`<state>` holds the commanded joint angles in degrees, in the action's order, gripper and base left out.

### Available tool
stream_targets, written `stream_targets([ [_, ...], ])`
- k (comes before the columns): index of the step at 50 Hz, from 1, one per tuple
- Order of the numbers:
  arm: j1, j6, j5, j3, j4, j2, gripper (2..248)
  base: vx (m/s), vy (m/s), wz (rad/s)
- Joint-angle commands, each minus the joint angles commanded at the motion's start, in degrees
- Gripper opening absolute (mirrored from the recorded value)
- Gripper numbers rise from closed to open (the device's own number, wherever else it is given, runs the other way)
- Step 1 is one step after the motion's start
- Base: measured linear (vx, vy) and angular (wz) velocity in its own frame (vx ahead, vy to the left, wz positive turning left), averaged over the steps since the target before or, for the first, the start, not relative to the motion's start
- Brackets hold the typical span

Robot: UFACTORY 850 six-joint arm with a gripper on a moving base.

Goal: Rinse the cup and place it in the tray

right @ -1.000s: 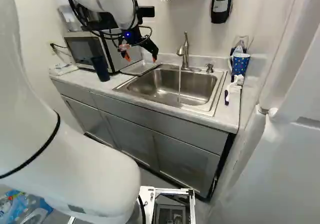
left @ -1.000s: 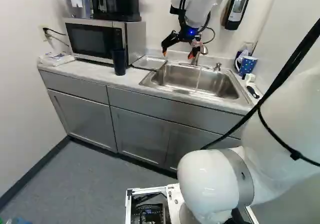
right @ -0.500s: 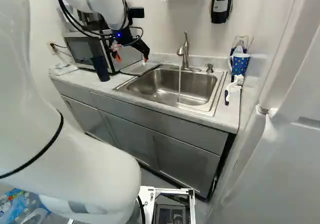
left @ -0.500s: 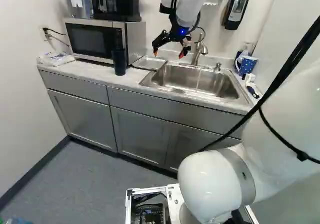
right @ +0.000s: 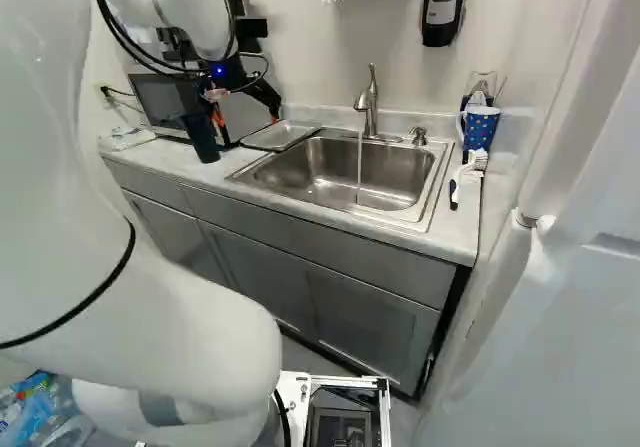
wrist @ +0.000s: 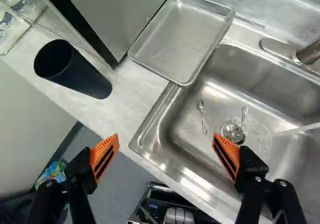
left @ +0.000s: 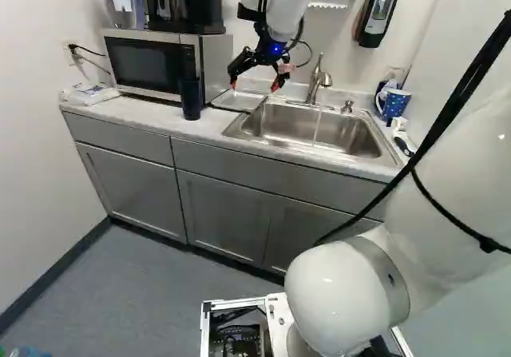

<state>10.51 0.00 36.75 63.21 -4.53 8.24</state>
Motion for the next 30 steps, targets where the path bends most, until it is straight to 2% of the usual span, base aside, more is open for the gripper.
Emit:
stream_targets([
  [30,6.21,0.0,0.0,2.37,0.0,-2.54,247,0.0,0.0,0.0],
])
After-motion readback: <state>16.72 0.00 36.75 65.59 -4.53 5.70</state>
